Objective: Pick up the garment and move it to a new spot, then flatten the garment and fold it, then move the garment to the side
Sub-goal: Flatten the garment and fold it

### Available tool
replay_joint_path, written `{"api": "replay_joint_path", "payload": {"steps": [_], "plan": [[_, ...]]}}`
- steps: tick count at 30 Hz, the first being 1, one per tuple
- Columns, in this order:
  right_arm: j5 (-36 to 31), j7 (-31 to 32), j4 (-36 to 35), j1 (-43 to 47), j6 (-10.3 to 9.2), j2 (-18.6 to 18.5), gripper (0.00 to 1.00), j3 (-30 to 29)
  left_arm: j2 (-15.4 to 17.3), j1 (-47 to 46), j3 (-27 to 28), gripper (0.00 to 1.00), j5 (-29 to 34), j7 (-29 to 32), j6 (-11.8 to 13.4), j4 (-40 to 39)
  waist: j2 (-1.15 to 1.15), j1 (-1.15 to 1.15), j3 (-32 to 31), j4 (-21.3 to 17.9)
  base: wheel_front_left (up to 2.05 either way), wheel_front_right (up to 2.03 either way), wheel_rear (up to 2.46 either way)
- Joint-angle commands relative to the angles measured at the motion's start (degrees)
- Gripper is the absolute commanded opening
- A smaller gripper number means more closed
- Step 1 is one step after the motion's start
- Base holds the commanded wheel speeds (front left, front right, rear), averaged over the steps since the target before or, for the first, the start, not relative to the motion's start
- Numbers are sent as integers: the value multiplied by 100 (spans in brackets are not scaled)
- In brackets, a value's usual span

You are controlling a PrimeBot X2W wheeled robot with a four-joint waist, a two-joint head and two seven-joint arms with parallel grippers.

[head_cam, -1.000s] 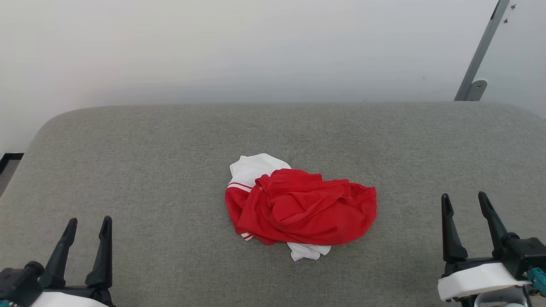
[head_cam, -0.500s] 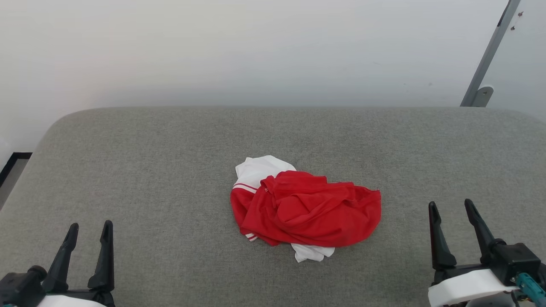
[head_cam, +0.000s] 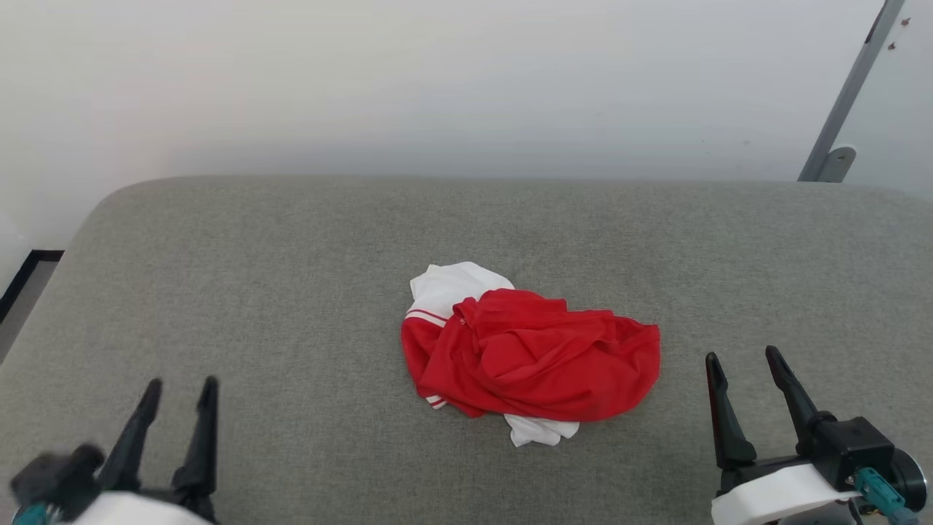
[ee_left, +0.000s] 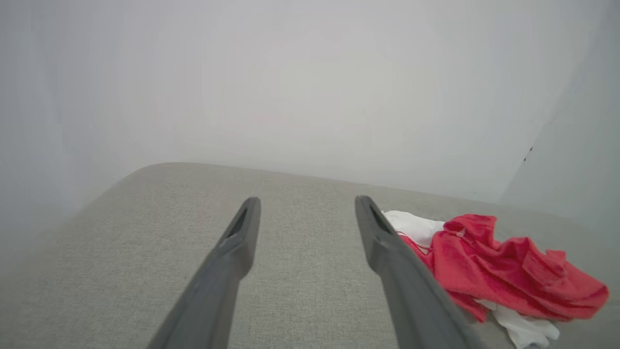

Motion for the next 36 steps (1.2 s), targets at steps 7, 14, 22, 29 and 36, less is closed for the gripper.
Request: {"api": "replay_joint_path", "payload": {"steps": [7, 14, 22, 29, 36], "plan": [[-52, -29, -38, -153, -4, -51, 100, 89, 564, -1031, -748, 100, -768, 824, -18, 38, 0, 0, 176, -150, 0, 0, 0], [-69, -29, -116, -540, -4, -82, 100, 194, 1059, -2404, -1435, 100, -1398, 2253, -18, 334, 0, 0, 598, -629, 0, 0, 0], [-67, -29, -132, -1117, -4, -65, 100, 415, 1324, -3863, -2141, 100, -1683, 3405, -18, 1013, 0, 0, 1092, -1373, 0, 0, 0], [-26, -28, -123, -1391, -4, -17, 100, 593, 1199, -4701, -2534, 100, -1745, 4510, 96, 2144, 0, 0, 1449, -1857, 0, 0, 0], [14, -29, -180, -1530, -4, 6, 100, 612, 1144, -5162, -2822, 100, -1608, 5330, 342, 3094, 0, 0, 1812, -2137, 0, 0, 0]]}}
